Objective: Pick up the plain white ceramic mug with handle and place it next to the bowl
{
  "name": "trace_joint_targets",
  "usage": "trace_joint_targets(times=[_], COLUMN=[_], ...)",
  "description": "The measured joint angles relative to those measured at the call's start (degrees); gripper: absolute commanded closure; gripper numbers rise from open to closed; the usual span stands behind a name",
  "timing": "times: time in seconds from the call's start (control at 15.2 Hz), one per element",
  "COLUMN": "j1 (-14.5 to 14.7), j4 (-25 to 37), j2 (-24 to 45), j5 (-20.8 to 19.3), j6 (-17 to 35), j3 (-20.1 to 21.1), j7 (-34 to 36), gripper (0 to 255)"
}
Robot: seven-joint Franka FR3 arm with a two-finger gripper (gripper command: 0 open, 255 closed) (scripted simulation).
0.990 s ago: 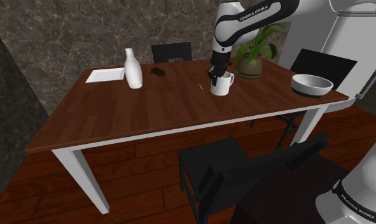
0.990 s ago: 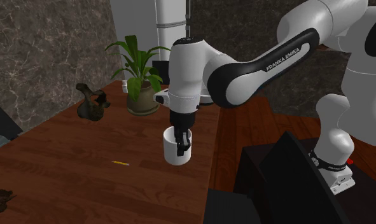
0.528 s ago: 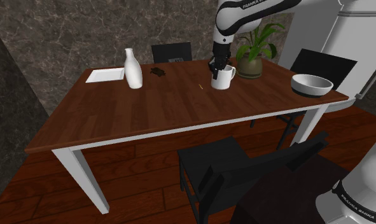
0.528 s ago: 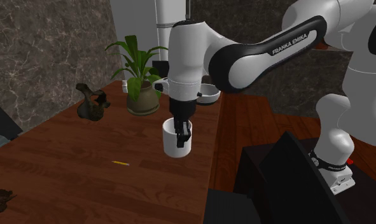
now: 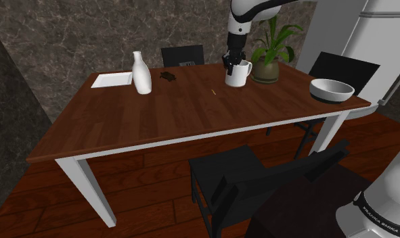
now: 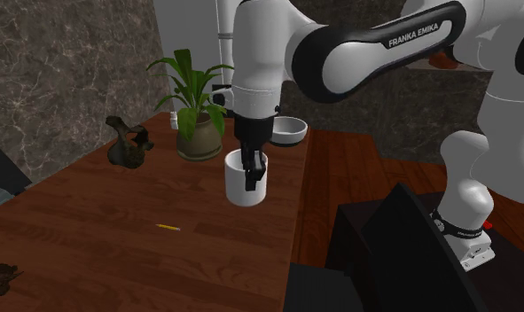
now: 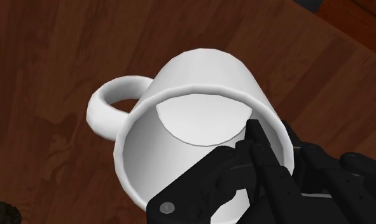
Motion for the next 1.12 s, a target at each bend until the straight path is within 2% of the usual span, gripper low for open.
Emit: trace_joint_targets(times=[0.26,0.79,1.12], j1=[-1.4,-7.5,-11.6], j4=[-0.1,-0.7,1.7], j2=[-0.5,-0.9,1.4], j5=[0.4,1.9,3.3], j6=[-0.5,-0.3,-0.6], j3=[-0.9,-4.9,-7.4], j7=[-2.4,-12.8,-19.7], gripper=[255,255,255])
